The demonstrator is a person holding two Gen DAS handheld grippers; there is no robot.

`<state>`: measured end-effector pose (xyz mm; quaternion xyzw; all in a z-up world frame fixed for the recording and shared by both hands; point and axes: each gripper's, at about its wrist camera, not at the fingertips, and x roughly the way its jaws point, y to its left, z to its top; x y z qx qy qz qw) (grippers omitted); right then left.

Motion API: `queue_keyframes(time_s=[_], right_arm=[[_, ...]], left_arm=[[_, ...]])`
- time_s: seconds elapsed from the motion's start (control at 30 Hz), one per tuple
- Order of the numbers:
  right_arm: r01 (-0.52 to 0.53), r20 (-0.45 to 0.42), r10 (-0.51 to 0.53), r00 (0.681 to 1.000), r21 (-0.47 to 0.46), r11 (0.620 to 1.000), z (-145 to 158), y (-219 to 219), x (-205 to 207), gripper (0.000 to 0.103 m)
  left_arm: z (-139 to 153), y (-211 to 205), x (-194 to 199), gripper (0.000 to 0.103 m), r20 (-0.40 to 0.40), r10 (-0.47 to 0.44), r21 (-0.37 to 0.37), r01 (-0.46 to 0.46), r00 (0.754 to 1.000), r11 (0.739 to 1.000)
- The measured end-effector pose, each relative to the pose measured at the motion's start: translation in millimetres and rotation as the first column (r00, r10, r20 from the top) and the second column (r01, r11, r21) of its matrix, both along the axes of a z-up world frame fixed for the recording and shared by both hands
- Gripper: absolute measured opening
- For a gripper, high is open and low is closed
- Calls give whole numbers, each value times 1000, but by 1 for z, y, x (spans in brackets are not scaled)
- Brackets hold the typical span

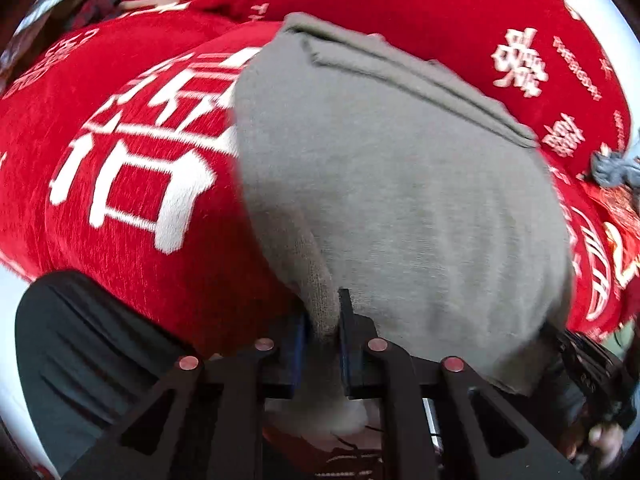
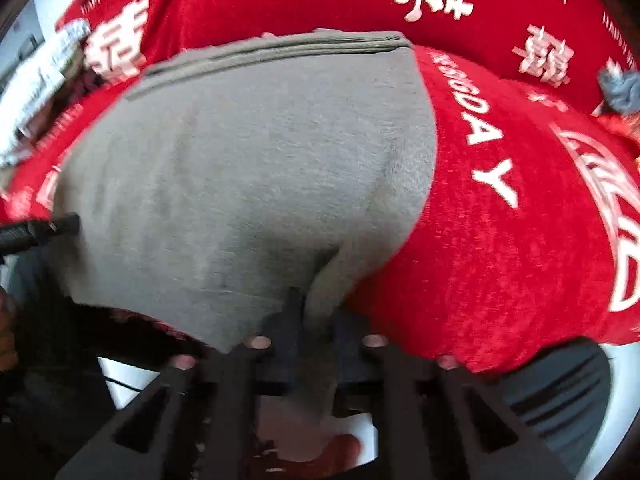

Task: Fold small clothes
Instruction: 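Move both tools to the sweater hem and close on it, then lift the hem with both tools and lay it onto the collar edge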

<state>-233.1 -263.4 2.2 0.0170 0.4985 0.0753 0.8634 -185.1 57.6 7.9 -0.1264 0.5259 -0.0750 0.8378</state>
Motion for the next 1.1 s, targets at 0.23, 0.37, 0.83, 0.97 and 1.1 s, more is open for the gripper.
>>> queue_keyframes(time_s=[0.23,0.37,0.83,0.97,1.1], right_arm=[[-35,135,-6,991,300,953,47,-41,1,12],[-33,201,-43,979,358,933,72,-48,27,12],[81,99,-115,988,301,950,43,-49,140,17],[82,91,-122,988,357,931,47,-57,130,35],[77,123,-134,983,386,919,50,-61,101,62]], left_arm=[[58,3,14,15,163,-41,-25,45,986,999],[82,3,51,15,229,-39,-19,45,973,999],[25,24,129,33,74,10,-208,6,997,978],[33,31,110,85,91,32,-226,-10,995,974],[34,28,90,85,108,-3,-231,28,994,973]])
